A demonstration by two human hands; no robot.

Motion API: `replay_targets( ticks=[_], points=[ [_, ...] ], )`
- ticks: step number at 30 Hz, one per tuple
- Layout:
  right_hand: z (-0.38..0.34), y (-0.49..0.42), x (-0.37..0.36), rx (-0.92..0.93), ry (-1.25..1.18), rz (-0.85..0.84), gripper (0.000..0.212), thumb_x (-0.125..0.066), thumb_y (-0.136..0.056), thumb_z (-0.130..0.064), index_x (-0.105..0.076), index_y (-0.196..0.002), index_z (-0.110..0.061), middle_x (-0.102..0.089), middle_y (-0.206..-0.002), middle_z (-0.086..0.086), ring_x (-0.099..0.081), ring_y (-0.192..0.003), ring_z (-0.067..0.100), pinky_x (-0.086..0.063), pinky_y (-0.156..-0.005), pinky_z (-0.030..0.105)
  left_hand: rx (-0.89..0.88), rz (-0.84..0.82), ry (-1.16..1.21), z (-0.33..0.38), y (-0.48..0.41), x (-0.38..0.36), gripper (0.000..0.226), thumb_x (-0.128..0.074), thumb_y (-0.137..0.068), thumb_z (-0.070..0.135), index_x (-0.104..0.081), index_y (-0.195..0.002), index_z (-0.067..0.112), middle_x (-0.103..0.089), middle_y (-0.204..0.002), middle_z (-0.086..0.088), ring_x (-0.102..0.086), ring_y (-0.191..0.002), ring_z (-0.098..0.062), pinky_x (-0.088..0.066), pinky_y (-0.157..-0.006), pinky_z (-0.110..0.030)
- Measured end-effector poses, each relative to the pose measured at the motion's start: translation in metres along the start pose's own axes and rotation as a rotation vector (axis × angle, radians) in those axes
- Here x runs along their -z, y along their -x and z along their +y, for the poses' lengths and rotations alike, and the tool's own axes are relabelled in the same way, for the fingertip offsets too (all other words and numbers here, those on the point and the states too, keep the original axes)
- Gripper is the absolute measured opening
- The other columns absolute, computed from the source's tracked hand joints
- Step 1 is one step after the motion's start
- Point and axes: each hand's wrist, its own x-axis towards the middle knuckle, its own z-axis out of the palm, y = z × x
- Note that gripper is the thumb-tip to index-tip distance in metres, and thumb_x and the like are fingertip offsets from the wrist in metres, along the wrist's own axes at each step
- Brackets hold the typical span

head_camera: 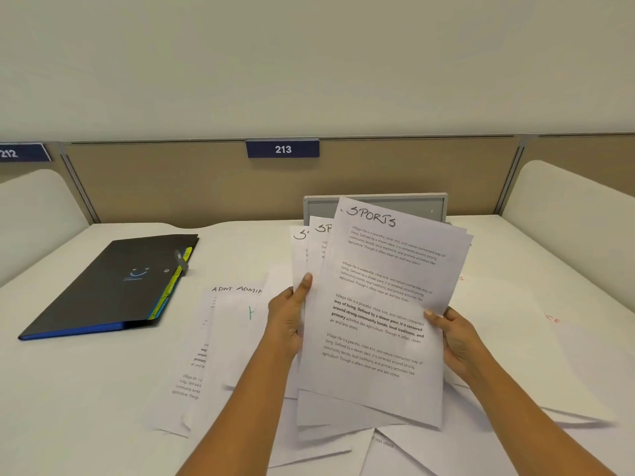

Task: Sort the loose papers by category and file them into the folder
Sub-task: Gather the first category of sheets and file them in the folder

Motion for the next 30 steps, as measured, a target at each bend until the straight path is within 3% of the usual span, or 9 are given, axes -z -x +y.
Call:
replay_targets(
  ticks=[2, 4, 8, 11, 14, 18, 21, 25, 30],
  points=[
    [-0.001, -0.001, -0.001, 0.001, 0.001, 0.004, 0.023, -0.052, -0.088, 0.006, -0.058, -0.107, -0.005, -0.074, -0.072, -0.001, -0.071, -0.061, 0.013, -0.057, -0.050, 0.026, -0.026, -0.073, -0.135, 0.003, 0.003, -0.004, 0.044, -0.062, -0.080, 0.047, -0.065, -0.103, 0.010, -0.070, -0.103, -0.010, -0.065, -0.096, -0.030, -0.050, -0.091, -0.047],
    [-0.004, -0.001, -0.003, -0.004, 0.026, -0.016, 0.024, -0.052, -0.088, 0.007, -0.058, -0.108, -0.004, -0.074, -0.074, 0.002, -0.071, -0.061, 0.014, -0.057, -0.051, 0.026, -0.059, -0.147, -0.249, 0.003, 0.005, -0.006, 0.052, -0.069, -0.074, 0.044, -0.062, -0.115, 0.013, -0.070, -0.106, -0.008, -0.065, -0.099, -0.028, -0.051, -0.090, -0.047],
    [-0.014, -0.001, -0.010, -0.029, 0.132, -0.110, 0.029, -0.055, -0.085, 0.006, -0.057, -0.112, -0.005, -0.070, -0.095, 0.010, -0.072, -0.071, 0.019, -0.060, -0.064, 0.033, -0.088, -0.230, -0.317, 0.006, 0.007, 0.000, 0.036, -0.068, -0.077, 0.000, -0.060, -0.112, 0.006, -0.070, -0.099, -0.011, -0.068, -0.084, -0.025, -0.058, -0.069, -0.036],
    [-0.020, 0.000, -0.012, -0.044, 0.151, -0.192, 0.035, -0.062, -0.081, 0.001, -0.058, -0.114, -0.010, -0.071, -0.104, 0.011, -0.071, -0.083, 0.023, -0.059, -0.074, 0.037, -0.096, -0.270, -0.288, 0.008, 0.005, 0.007, 0.033, -0.063, -0.080, -0.005, -0.059, -0.111, 0.004, -0.069, -0.101, -0.014, -0.069, -0.083, -0.027, -0.059, -0.067, -0.038],
    [-0.019, 0.004, -0.020, -0.067, 0.235, -0.278, 0.056, -0.078, -0.065, -0.015, -0.059, -0.118, -0.010, -0.069, -0.112, 0.012, -0.069, -0.094, 0.026, -0.060, -0.072, 0.036, -0.118, -0.309, -0.269, 0.009, 0.002, 0.011, 0.033, -0.060, -0.082, -0.006, -0.059, -0.113, 0.004, -0.068, -0.105, -0.016, -0.068, -0.086, -0.029, -0.059, -0.071, -0.042],
    [-0.017, 0.006, -0.040, 0.091, 0.271, -0.163, 0.034, -0.067, -0.079, -0.003, -0.061, -0.112, -0.007, -0.069, -0.108, 0.013, -0.068, -0.090, 0.026, -0.059, -0.071, 0.034, -0.183, -0.322, -0.268, 0.016, 0.002, 0.008, 0.029, -0.057, -0.084, -0.004, -0.060, -0.111, 0.006, -0.069, -0.101, -0.014, -0.069, -0.082, -0.027, -0.059, -0.070, -0.041],
    [-0.022, 0.006, -0.052, 0.218, 0.266, -0.123, 0.024, -0.068, -0.079, -0.005, -0.063, -0.102, -0.013, -0.070, -0.103, 0.010, -0.069, -0.087, 0.027, -0.059, -0.075, 0.040, -0.301, -0.308, -0.237, 0.025, 0.004, 0.004, 0.021, -0.058, -0.084, -0.001, -0.063, -0.102, 0.010, -0.073, -0.090, -0.007, -0.071, -0.077, -0.023, -0.059, -0.066, -0.037],
    [-0.030, 0.009, -0.064, 0.348, 0.219, -0.162, 0.026, -0.070, -0.074, -0.006, -0.066, -0.099, -0.014, -0.075, -0.089, -0.001, -0.072, -0.080, 0.019, -0.059, -0.071, 0.036, -0.432, -0.292, -0.199, 0.036, 0.006, 0.001, 0.020, -0.063, -0.079, 0.001, -0.065, -0.095, 0.012, -0.074, -0.082, 0.000, -0.071, -0.076, -0.020, -0.059, -0.067, -0.035],
    [-0.023, 0.011, -0.064, 0.347, 0.344, -0.225, 0.037, -0.083, -0.059, -0.012, -0.069, -0.092, -0.016, -0.075, -0.085, -0.006, -0.071, -0.077, 0.014, -0.057, -0.068, 0.028, -0.463, -0.286, -0.289, 0.029, 0.003, 0.007, 0.032, -0.078, -0.066, 0.007, -0.067, -0.094, 0.017, -0.074, -0.086, 0.004, -0.071, -0.080, -0.018, -0.059, -0.068, -0.032]
  ],
)
